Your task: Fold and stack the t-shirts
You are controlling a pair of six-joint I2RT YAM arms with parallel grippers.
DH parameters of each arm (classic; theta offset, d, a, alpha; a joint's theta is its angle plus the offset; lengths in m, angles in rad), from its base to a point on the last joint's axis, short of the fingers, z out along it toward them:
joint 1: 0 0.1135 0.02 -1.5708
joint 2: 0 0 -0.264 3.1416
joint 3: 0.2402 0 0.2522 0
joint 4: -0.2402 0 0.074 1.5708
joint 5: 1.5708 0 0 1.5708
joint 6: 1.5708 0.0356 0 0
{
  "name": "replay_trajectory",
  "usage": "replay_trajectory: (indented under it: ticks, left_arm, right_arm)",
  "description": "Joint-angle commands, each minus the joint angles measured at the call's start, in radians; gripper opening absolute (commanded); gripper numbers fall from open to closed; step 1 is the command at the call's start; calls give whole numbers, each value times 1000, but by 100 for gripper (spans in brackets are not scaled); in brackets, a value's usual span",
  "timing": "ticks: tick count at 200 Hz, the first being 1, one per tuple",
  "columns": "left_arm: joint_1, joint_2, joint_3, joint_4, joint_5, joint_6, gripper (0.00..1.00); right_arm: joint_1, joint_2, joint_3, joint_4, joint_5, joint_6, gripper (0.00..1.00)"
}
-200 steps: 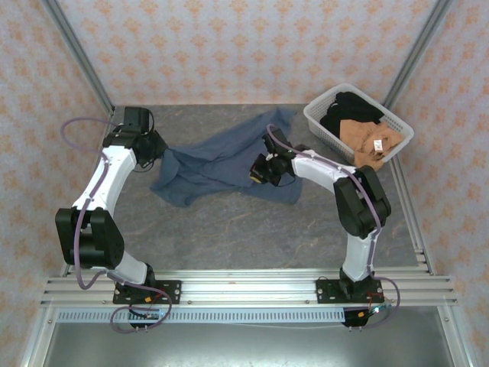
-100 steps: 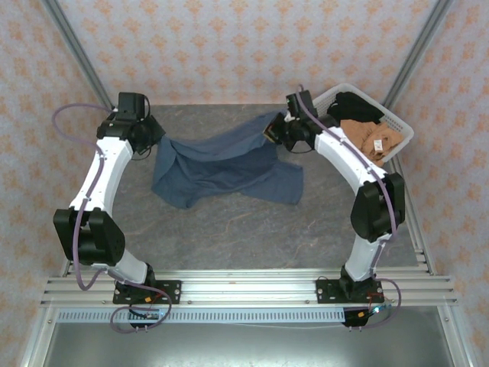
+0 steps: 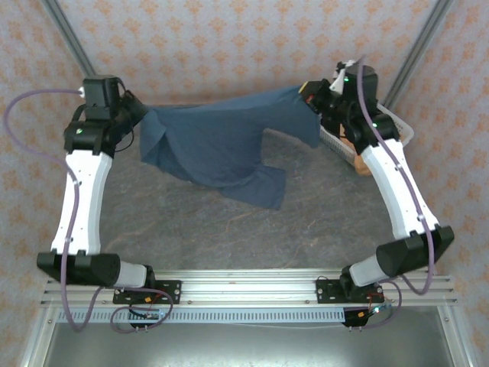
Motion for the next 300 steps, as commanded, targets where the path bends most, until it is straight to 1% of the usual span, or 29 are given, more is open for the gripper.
replay_trajectory:
  ticks: [1, 28, 43, 55, 82, 97, 117, 139, 154, 175, 193, 207, 217, 235, 237, 247, 259, 275, 289, 300]
  left_arm:
    - [-2, -127, 51, 30, -81, -12, 0]
    - [-2, -220, 113, 50, -125, 12, 0]
    - [-2, -220, 191, 34, -142, 27, 0]
    - [-2, -193, 272, 0, -157, 37, 0]
    - [1, -71, 431, -105, -227, 40, 0]
    - [14, 18, 481, -136, -219, 32, 0]
    - [25, 130, 504, -116, -207, 33, 0]
    - [50, 260, 562, -85, -194, 60, 0]
    - [75, 361, 662, -86, -178, 83, 0]
    - [116, 507, 863, -90, -110, 88, 0]
    - [136, 621, 1058, -75, -59, 81, 0]
    - [147, 643, 1121, -22, -19, 68, 0]
    - [149, 621, 1119, 19, 3, 62, 0]
    - [147, 573, 1097, 59, 47, 54, 0]
    - [145, 546, 1091, 60, 53, 56, 0]
    - [136, 494, 1057, 38, 71, 64, 0]
    - [115, 429, 979, -18, 79, 79, 0]
    - [60, 318, 773, -83, 85, 93, 0]
    - [-3, 199, 493, -108, 57, 72, 0]
    - [-42, 116, 273, -147, 20, 47, 0]
  right_arm:
    - [-26, -95, 7, 97, -32, 3, 0]
    - [-32, -143, 63, 106, -72, 43, 0]
    - [-31, -136, 108, 101, -88, 74, 0]
    - [-33, -117, 135, 106, -99, 106, 0]
    - [-32, -38, 143, 190, -133, 208, 0]
    - [-33, 34, 148, 249, -151, 262, 0]
    - [-30, 142, 165, 364, -177, 340, 0]
    - [-29, 279, 255, 427, -184, 386, 0]
    - [-28, 385, 378, 417, -184, 390, 0]
    - [-31, 527, 590, 348, -181, 374, 0]
    - [-39, 682, 884, 210, -174, 349, 0]
    - [-53, 789, 1099, 131, -154, 353, 0]
    - [-71, 819, 1154, 140, -144, 380, 0]
    - [-105, 793, 1138, 116, -117, 360, 0]
    - [-109, 790, 1135, 112, -117, 355, 0]
    - [-127, 772, 1112, 93, -124, 339, 0]
    - [-146, 758, 1095, 40, -144, 316, 0]
    - [-156, 747, 1096, -123, -153, 228, 0]
    - [-152, 728, 1063, -301, -124, 139, 0]
    - [-145, 699, 980, -435, -91, 78, 0]
